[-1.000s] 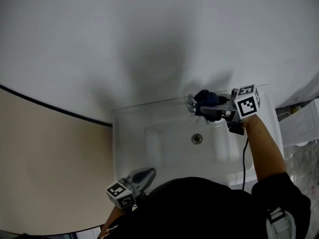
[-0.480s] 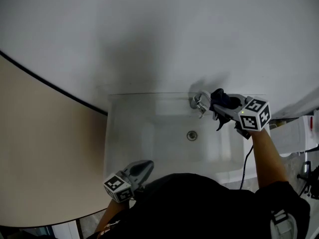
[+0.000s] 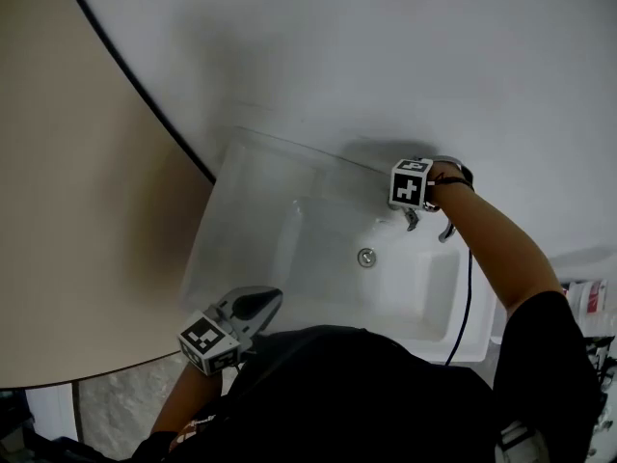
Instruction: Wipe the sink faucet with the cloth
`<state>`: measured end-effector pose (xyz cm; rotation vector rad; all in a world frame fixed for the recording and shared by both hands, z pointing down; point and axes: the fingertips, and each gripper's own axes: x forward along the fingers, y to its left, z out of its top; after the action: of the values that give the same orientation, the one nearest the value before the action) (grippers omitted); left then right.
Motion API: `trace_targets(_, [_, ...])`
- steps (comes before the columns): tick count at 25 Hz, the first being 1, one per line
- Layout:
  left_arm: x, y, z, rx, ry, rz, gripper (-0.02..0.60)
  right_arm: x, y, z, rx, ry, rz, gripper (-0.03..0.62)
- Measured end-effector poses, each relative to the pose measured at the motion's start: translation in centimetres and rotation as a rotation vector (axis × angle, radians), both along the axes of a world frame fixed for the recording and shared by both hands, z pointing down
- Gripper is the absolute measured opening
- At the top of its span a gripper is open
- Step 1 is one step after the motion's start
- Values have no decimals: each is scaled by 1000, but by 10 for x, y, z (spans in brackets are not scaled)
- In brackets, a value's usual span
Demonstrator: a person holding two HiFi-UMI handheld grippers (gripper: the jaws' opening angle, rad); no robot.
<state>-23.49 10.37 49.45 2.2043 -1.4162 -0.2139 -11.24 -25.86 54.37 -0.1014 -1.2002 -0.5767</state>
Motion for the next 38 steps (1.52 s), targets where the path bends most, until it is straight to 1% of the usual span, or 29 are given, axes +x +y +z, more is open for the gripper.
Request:
trace_targets(1, [-6, 4, 2, 1, 10, -20, 2, -3, -1, 12, 7, 69, -19, 126])
trace_targets(2, [-13, 10, 4, 3, 19, -38, 2, -6, -2, 24, 12, 114, -26, 126])
trace_targets(5, [-26, 27, 9, 2, 36, -84, 1, -7, -5, 55, 23, 212, -13, 126])
trace_targets(8, [-32, 40, 15, -10, 40, -115, 1, -5, -7, 84, 18, 269, 31, 126])
trace_targets(11, [-39, 41, 20, -28, 43, -130, 0, 1, -12, 113, 8, 320, 86, 126])
trace_targets(13, [-40, 42, 24, -47, 47, -131, 1, 6, -14, 129, 11, 360, 88, 126])
trace_targets(14, [-40, 43, 26, -55, 50, -132, 1, 6, -12, 135, 4, 372, 68, 127])
trace_targets(16, [-39, 44, 30, -59, 57, -137, 1, 5, -8, 146, -8, 387, 10, 126])
trace_targets(19, [-34, 42, 30, -71, 61, -120, 0, 7, -5, 153, -2, 408, -82, 126])
trace_targets(20, [-33, 40, 30, -69, 62, -117, 0, 9, -3, 152, 6, 428, -140, 124])
trace_targets(21, [-31, 39, 29, -62, 63, -118, 2, 12, 0, 150, 22, 464, -225, 124])
trace_targets(23, [-29, 37, 27, -43, 65, -121, 0, 26, 6, 144, 85, 563, -425, 123])
trace_targets(24, [-28, 36, 26, -38, 64, -115, 0, 32, 9, 141, 122, 602, -501, 123])
trace_targets(25, [-28, 35, 25, -36, 63, -108, 1, 38, 10, 137, 151, 625, -544, 121])
trace_targets(26, [-28, 35, 24, -33, 60, -101, 0, 42, 12, 133, 165, 631, -553, 120])
trace_targets(31, [-26, 37, 18, -14, 51, -93, 0, 52, 21, 84, 165, 635, -422, 118])
trace_targets(33, [-23, 34, 13, 0, 39, -76, 1, 47, 18, 56, 192, 583, -373, 123])
trace_targets(35, [-18, 31, 7, 12, 26, -55, 0, 36, 12, 22, 203, 458, -297, 124])
trace_targets(36, [-14, 29, 4, 13, 19, -42, 1, 31, 11, 4, 181, 376, -237, 124])
trace_targets(38, [-5, 25, -6, 11, 2, -3, 1, 24, 14, -28, 98, 200, -93, 124])
